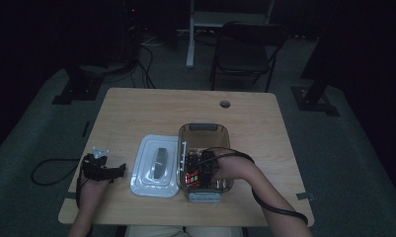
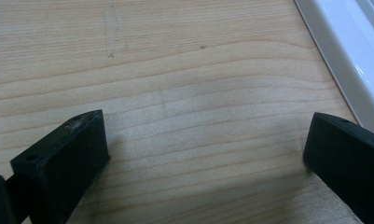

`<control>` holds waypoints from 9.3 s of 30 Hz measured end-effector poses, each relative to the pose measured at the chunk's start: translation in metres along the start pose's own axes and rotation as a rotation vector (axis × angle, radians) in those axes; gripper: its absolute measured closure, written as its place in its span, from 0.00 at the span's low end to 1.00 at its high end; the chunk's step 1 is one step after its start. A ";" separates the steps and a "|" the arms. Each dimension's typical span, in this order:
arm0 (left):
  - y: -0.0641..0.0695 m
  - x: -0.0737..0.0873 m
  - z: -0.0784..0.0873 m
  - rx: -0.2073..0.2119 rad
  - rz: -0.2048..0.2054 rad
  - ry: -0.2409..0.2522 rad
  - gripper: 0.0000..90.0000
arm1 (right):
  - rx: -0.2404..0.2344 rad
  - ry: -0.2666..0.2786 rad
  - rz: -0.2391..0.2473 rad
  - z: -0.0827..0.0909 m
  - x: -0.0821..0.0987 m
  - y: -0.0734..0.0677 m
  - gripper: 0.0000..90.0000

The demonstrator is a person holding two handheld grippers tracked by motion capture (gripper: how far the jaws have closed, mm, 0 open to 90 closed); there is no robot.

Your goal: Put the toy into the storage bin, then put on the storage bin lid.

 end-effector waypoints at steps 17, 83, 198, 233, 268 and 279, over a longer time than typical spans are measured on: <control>0.000 0.000 0.000 0.000 0.000 0.000 0.01 | -0.028 -0.050 -0.028 -0.010 -0.002 0.005 0.37; 0.000 0.000 0.000 0.001 0.000 -0.001 0.01 | 0.521 0.828 -0.555 0.062 0.123 -0.003 0.13; 0.088 -0.010 0.037 0.229 -0.137 -0.025 0.01 | 0.600 0.539 -1.135 -0.082 0.220 -0.031 0.14; 0.147 -0.008 0.002 0.276 -0.180 -0.050 0.57 | 0.600 0.539 -1.136 -0.082 0.220 -0.031 0.14; 0.094 -0.037 0.027 0.288 -0.063 0.009 0.77 | 0.557 0.686 -1.007 -0.068 0.184 -0.038 0.14; 0.091 -0.042 0.038 0.310 -0.049 0.016 0.77 | 0.512 0.743 -0.925 -0.065 0.158 -0.049 0.14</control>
Point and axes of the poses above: each handheld gripper's, and its own axes: z roughly backward along the jaws, x roughly out of its underside, y roughly to its right, the point moved 3 cm from there along -z, roughly forward along the jaws, and after that the axes turned 14 degrees about z, right-handed, at the moved point
